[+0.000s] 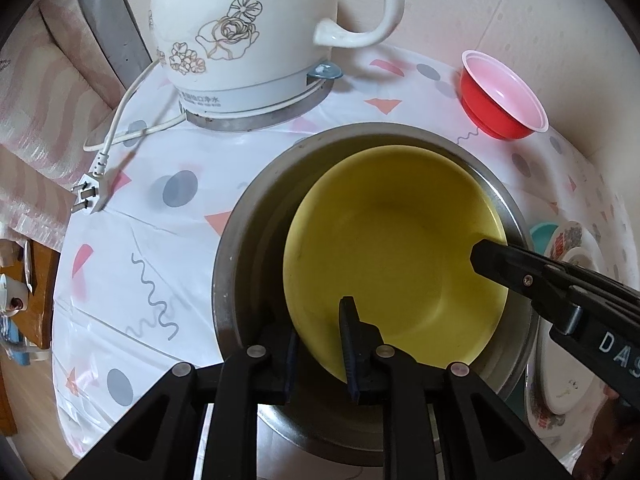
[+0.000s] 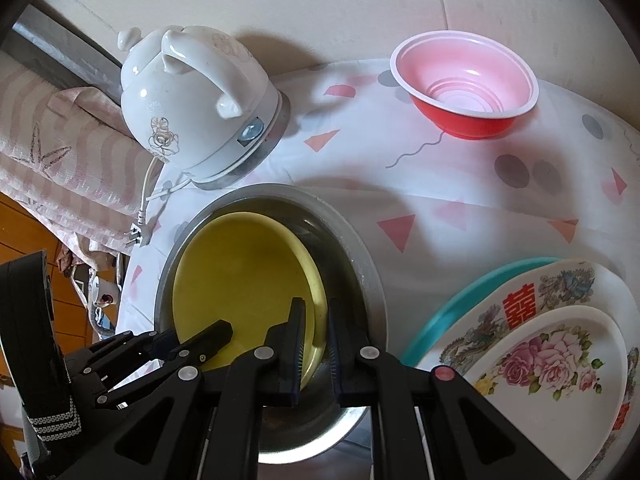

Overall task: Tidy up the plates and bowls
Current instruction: 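Carry the yellow bowl with both grippers and lower it into the steel bowl, then open both grippers off the yellow bowl and lift away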

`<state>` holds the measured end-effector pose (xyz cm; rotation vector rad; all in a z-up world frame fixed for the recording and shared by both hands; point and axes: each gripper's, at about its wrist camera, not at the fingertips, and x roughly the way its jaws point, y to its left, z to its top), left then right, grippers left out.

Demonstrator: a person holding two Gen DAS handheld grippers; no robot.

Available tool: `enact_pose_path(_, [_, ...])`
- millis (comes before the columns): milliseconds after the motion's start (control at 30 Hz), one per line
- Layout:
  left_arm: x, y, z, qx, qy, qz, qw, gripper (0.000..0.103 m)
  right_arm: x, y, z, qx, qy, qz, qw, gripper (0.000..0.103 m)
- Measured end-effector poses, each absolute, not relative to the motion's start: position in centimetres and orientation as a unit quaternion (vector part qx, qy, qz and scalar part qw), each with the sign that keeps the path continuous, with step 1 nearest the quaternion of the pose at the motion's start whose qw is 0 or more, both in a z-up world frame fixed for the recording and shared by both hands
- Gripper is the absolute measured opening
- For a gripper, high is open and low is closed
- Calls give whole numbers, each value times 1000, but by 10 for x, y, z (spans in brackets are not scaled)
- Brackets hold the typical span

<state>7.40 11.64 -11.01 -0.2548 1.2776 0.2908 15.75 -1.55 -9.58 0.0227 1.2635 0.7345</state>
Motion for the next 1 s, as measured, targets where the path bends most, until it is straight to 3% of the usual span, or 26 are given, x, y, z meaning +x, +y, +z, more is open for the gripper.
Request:
enact_pose_path(300, [80,116,-112,-114,597,131,783,22,159,-18,-93,14,573,331,750,10])
enact_pose_path(467, [79,112,-109,-110,593,128,788,37,161,-20,-91,13,570,326,754,10])
enact_pose_path(1000, [81,110,-107,-105,587,137,791,37,160,-26,-87,31,567,330,754,11])
